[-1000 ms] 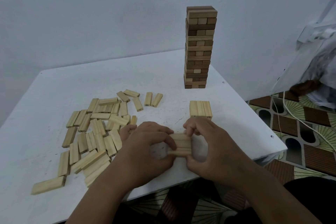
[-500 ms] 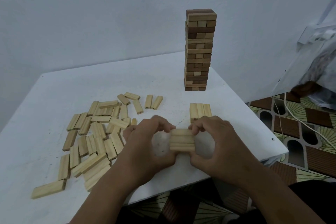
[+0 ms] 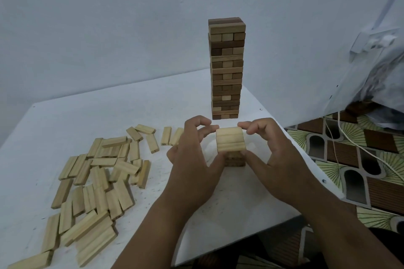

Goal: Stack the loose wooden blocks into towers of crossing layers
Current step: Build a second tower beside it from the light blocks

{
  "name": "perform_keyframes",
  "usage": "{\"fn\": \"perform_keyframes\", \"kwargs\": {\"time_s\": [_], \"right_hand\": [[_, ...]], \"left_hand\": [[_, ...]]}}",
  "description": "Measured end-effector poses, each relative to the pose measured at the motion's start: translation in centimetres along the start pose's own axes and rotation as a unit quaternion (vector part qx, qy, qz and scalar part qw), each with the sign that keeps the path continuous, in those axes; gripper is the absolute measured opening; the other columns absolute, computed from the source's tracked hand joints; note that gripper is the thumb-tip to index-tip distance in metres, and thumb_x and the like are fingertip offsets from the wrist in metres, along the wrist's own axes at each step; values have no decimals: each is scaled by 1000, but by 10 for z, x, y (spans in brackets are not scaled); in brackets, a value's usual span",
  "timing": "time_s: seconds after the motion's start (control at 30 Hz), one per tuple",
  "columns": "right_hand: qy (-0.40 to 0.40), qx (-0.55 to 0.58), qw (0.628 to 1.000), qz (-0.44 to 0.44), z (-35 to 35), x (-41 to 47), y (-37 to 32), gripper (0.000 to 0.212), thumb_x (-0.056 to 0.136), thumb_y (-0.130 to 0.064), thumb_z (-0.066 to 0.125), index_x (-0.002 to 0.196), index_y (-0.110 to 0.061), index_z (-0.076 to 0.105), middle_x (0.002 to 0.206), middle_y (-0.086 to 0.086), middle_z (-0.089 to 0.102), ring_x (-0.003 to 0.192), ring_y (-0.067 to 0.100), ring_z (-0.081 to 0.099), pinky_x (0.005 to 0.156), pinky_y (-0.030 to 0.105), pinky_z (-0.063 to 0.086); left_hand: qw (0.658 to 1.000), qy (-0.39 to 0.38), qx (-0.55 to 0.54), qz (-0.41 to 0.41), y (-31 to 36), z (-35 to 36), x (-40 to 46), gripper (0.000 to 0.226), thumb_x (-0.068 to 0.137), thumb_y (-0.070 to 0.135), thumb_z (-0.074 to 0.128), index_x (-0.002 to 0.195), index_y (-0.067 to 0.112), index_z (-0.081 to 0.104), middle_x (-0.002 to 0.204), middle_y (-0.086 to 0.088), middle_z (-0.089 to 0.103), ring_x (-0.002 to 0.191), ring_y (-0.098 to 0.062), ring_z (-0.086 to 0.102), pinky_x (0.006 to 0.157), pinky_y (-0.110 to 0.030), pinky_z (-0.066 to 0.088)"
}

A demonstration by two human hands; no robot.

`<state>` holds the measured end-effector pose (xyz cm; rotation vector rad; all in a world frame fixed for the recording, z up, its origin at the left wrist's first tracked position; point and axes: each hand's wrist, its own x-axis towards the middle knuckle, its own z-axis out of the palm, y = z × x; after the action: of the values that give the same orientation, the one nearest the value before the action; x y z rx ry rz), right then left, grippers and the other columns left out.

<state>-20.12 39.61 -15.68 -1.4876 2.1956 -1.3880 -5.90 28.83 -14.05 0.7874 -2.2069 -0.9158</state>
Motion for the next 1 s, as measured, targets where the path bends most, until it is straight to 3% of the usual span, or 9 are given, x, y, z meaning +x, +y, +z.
{"fn": "perform_keyframes", "kwargs": {"time_s": [0.17, 0.33, 0.43, 0.57, 0.73, 0.87, 1.0], "right_hand": [[-19, 9, 1000, 18, -1, 1, 5, 44, 79, -34, 68, 113, -44, 41, 128, -26, 53, 123, 12, 49, 103, 49, 44], [-16, 4, 999, 33, -2, 2, 4, 49, 78, -36, 71, 115, -45, 41, 126, -24, 54, 121, 13, 49, 101, 47, 45], [-17, 1, 999, 40, -2, 1, 4, 53, 80, -27, 76, 117, -42, 41, 126, -21, 55, 121, 13, 49, 102, 47, 44], [-17, -1, 999, 41, 0, 2, 5, 52, 80, -29, 75, 117, -40, 41, 126, -21, 55, 122, 12, 49, 103, 49, 42], [-18, 9, 999, 46, 1, 2, 8, 54, 80, -27, 76, 119, -38, 41, 127, -17, 56, 122, 11, 50, 103, 41, 44], [-17, 19, 998, 51, 1, 2, 6, 54, 76, -39, 70, 120, -39, 41, 127, -20, 55, 123, 11, 50, 104, 41, 44], [-24, 23, 998, 60, -1, 2, 4, 61, 74, -45, 68, 126, -46, 36, 133, -25, 48, 128, 12, 44, 107, 46, 41]], "left_hand": [[1000, -15, 12, -18, -3, 6, 2, 69, 83, 32, 75, 116, 55, 19, 118, 30, 50, 108, 10, 47, 112, -50, 33], [999, -23, 8, -28, -2, 7, 2, 70, 84, 29, 74, 116, 56, 19, 120, 29, 51, 110, 8, 48, 112, -50, 32], [999, -20, 7, -37, 1, 7, 2, 68, 79, 38, 70, 117, 59, 18, 124, 28, 53, 114, 0, 50, 111, -50, 35], [999, -26, 9, -45, 4, 8, 2, 67, 76, 45, 65, 118, 61, 16, 127, 27, 52, 115, 0, 47, 111, -50, 36], [997, -34, 14, -64, 5, 9, 2, 67, 74, 50, 62, 119, 61, 14, 134, 23, 52, 114, 0, 44, 113, -50, 35], [997, -36, 16, -70, 5, 8, 1, 70, 73, 50, 64, 121, 61, 15, 125, 31, 46, 117, -3, 47, 111, -49, 38], [996, -42, 9, -73, 3, 3, -1, 81, 72, 40, 71, 132, 55, 20, 137, 28, 41, 126, 1, 36, 114, -43, 28]]}}
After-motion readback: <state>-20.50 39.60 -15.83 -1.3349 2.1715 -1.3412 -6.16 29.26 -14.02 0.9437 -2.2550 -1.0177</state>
